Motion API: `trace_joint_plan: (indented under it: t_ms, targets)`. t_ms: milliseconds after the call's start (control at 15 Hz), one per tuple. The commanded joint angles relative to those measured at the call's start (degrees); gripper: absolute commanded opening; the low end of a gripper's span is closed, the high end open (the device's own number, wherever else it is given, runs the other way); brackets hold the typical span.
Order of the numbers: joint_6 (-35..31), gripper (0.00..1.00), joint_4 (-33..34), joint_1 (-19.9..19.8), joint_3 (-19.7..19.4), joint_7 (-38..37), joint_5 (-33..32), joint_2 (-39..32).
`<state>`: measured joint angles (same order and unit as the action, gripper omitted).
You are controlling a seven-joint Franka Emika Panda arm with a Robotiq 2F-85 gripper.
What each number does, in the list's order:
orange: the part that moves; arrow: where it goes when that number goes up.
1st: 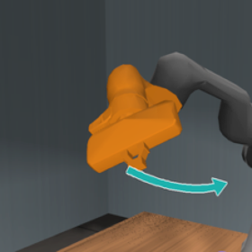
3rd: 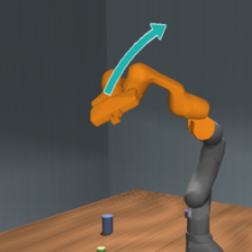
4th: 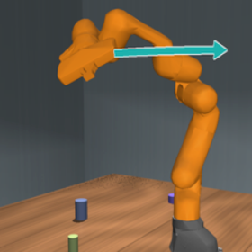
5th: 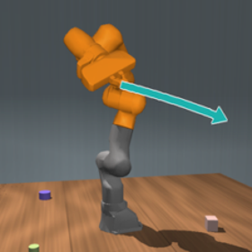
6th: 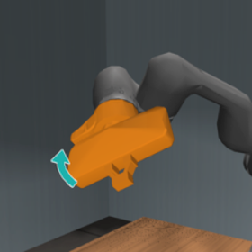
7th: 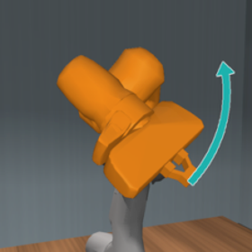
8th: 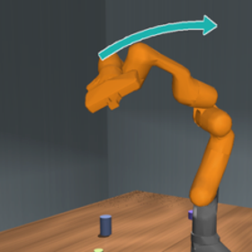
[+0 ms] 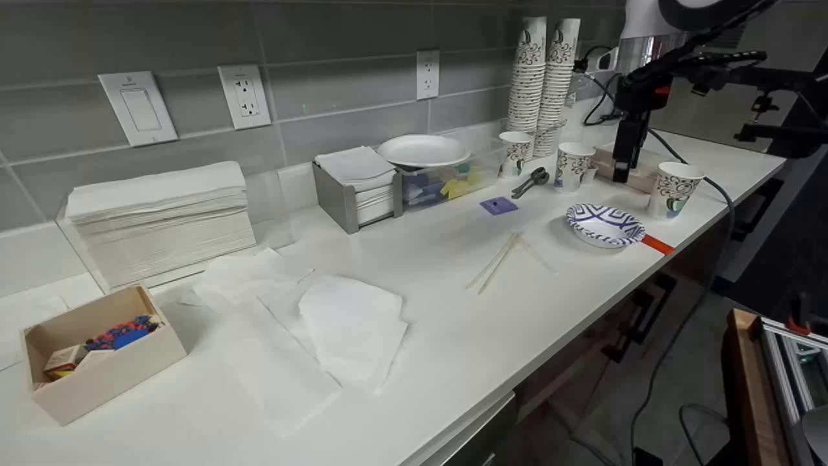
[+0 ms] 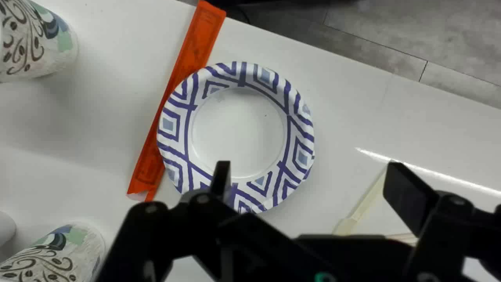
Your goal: Pick up the stick and put it in the cup
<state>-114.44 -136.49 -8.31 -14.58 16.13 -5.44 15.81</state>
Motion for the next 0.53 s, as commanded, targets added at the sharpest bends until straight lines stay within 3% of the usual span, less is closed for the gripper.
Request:
trace_joint_plan:
  t_ms: [0, 333, 467]
  targets:
    - [0.1, 1.00, 0.1, -0.6, 0.6, 0.1, 0.2, 0.0]
    - [0.1, 1.00, 0.1, -0.6, 0.6, 0.1, 0.2, 0.0]
    - [0.0, 1.00, -0.5, 1.2, 1.7, 6.5, -1.2, 0.4]
